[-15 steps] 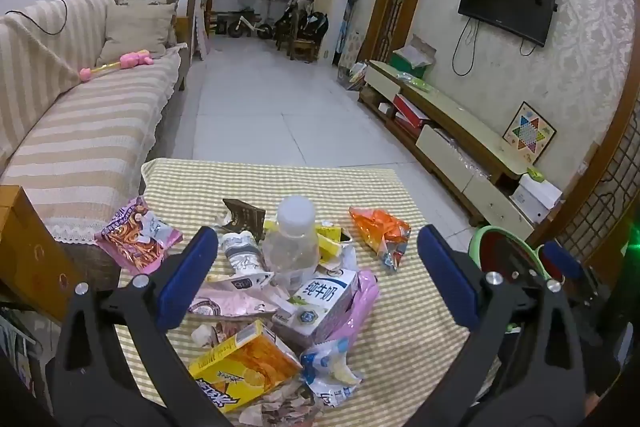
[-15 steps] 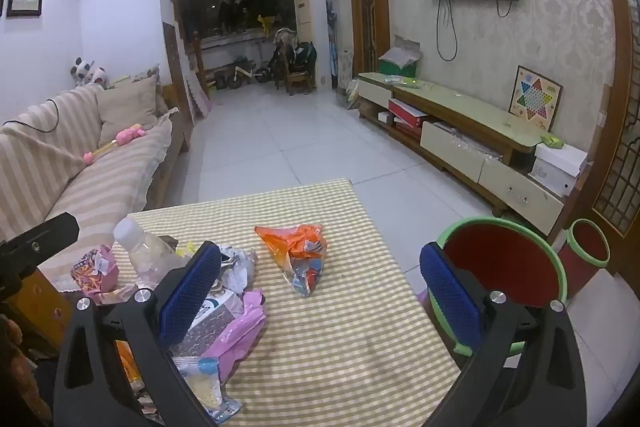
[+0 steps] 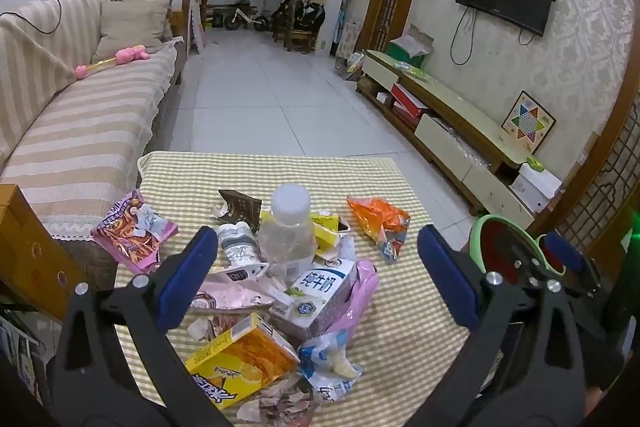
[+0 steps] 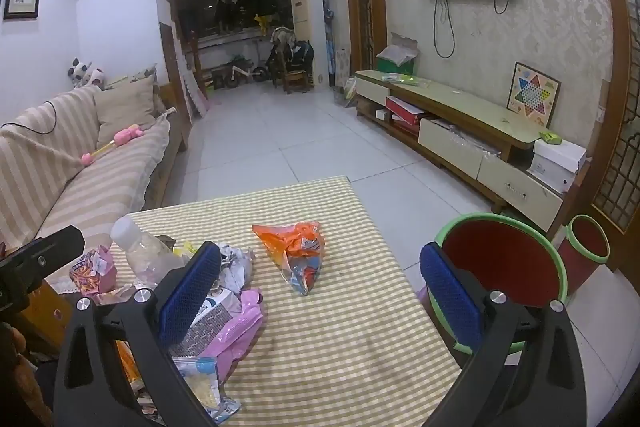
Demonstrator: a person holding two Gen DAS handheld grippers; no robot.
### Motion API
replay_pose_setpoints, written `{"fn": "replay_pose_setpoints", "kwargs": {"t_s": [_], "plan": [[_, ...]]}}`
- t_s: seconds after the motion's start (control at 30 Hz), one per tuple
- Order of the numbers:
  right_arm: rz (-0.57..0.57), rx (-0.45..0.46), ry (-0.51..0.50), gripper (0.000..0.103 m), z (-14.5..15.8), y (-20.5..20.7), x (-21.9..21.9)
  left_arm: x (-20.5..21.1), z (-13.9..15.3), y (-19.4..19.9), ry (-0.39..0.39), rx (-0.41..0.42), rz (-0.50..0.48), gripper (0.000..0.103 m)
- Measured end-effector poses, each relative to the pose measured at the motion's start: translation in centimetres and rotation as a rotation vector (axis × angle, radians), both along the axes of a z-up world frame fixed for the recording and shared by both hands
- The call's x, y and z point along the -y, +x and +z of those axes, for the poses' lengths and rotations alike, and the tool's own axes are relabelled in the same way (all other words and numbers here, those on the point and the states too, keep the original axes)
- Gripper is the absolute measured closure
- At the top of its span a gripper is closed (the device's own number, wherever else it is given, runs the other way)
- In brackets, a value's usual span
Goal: Collect trash
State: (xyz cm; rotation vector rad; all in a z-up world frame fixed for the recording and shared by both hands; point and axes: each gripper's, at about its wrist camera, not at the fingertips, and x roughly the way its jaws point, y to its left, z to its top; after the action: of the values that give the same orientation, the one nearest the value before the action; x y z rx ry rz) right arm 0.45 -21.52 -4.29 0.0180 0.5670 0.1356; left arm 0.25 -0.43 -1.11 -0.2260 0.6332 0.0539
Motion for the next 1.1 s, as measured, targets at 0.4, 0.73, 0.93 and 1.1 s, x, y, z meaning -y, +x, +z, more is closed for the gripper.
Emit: {"fn": "replay_pose_setpoints", "kwargs": {"t_s": [0.4,0.73,0.93,1.1], "plan": [[-0.001,-0.013,0.015,0.007,0.1,1.0,1.2,-0.1,0.1,-0.2,-0.003,0.002,-0.001,0.005],[-0.013,-0.019,0.028,0.007,-0.4,1.0,1.3,0.3,0.2,0.0,0.008,-0.01,-0.011,0.005],[-0.014,-0.026,0.029,0.007,-0.1,0.9,1.8,0.5,0.0,0.0,0.007,-0.015,-0.01,0.005],[-0.015,-0.028,0.03,0.007,-0.2,1.2,1.8,0.6,-0.2,0.1,0.004,-0.021,-0.008,0.005]]}}
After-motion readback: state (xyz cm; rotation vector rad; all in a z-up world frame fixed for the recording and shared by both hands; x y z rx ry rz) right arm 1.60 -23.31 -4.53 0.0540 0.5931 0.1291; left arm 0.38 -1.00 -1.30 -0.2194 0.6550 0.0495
